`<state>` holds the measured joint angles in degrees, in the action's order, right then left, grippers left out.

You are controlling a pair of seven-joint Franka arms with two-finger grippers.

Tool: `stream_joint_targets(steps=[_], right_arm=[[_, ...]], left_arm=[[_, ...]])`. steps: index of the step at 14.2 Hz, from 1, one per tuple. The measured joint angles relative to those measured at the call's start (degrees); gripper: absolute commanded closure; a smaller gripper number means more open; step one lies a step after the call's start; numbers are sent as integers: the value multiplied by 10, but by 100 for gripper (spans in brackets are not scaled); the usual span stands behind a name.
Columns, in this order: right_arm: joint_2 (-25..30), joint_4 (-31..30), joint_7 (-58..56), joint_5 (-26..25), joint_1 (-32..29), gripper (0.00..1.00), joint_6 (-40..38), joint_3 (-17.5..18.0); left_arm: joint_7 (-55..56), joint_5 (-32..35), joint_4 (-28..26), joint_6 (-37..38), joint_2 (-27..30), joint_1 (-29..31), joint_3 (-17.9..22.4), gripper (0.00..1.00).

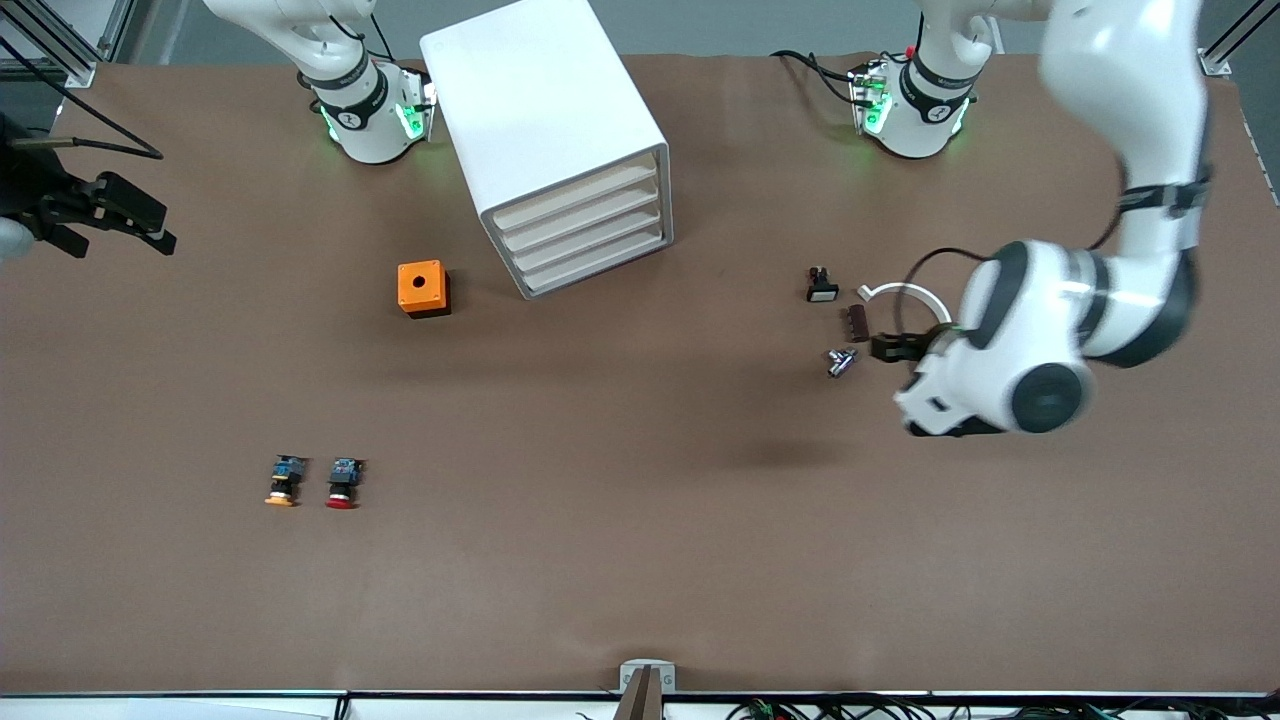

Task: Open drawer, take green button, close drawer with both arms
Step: 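Move the left gripper toward the white drawer cabinet's front, then grasp the drawer handle with the left gripper while the right gripper approaches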

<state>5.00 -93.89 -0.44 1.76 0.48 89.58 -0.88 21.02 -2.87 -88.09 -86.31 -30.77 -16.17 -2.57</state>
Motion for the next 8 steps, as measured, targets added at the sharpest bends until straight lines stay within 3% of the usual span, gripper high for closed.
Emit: stream_joint_targets(steps=[4,8], right_arm=[[-35,-1,0,-5,-1,0,-5,-1],[-71,0,0,-5,-1,0,-2,-2]], left_arm=[[115,-13,20,-1,-38,-76,-2,0],[229,-85,63,-1,-65,-121,-2,0]])
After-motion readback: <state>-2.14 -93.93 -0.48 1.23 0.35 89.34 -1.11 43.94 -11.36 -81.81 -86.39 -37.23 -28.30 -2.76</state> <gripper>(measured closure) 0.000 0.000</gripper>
